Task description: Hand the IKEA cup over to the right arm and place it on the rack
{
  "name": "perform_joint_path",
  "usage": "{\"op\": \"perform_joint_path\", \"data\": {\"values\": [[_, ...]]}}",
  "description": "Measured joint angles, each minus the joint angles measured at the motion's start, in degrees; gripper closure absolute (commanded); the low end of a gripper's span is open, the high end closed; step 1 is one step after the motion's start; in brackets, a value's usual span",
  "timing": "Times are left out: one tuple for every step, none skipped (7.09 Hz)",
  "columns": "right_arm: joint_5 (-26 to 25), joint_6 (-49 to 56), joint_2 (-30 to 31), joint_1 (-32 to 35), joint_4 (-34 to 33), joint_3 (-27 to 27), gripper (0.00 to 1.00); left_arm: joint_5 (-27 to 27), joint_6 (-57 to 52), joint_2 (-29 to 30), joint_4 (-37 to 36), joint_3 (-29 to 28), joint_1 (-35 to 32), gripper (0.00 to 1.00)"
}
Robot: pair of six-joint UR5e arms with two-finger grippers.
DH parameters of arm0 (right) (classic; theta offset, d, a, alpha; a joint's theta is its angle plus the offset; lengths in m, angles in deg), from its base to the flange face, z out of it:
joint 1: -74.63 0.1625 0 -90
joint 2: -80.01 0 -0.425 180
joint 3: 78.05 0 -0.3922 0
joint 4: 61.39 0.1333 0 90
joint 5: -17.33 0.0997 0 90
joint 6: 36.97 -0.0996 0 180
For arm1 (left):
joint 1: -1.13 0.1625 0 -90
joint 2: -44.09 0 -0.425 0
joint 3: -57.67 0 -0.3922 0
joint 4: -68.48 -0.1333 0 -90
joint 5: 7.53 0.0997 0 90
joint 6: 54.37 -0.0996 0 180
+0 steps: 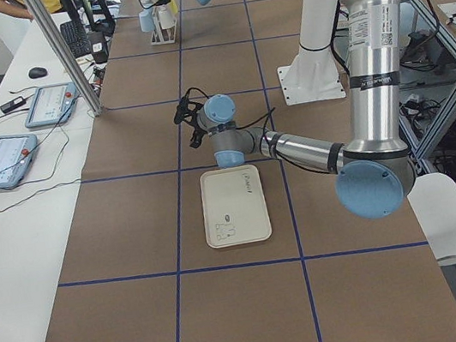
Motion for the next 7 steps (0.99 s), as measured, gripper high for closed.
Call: {"op": "perform_joint_path", "data": {"values": [[0.3, -0.2, -0.3, 0.0, -0.1, 0.9, 0.01, 0.0, 0.0, 0.0, 0.0, 0.1, 0.0, 0.00], [1.9, -0.2, -0.5, 0.5, -0.2, 2.5, 0.00, 0.0, 0.0, 0.0, 0.0, 0.2, 0.0, 0.00], [5.5, -0.6, -0.5, 2.2, -0.3, 4.4, 0.00, 0.0, 0.0, 0.0, 0.0, 0.3, -0.1, 0.00], [11.0, -1.2, -0.2, 5.2, -0.5, 6.2, 0.00, -0.1, 0.0, 0.0, 0.0, 0.4, -0.1, 0.00], [17.6, -1.6, 0.3, 9.6, -0.7, 7.2, 0.01, -0.1, 0.0, -0.1, 0.0, 0.5, -0.2, 0.00], [24.2, -3.0, 1.7, 14.6, -0.7, 7.7, 0.01, -0.1, -0.1, -0.1, 0.0, 0.5, -0.2, 0.00], [30.1, -7.4, 4.8, 19.2, -0.3, 8.8, 0.01, -0.1, -0.1, -0.1, 0.0, 0.5, -0.2, 0.00]]}}
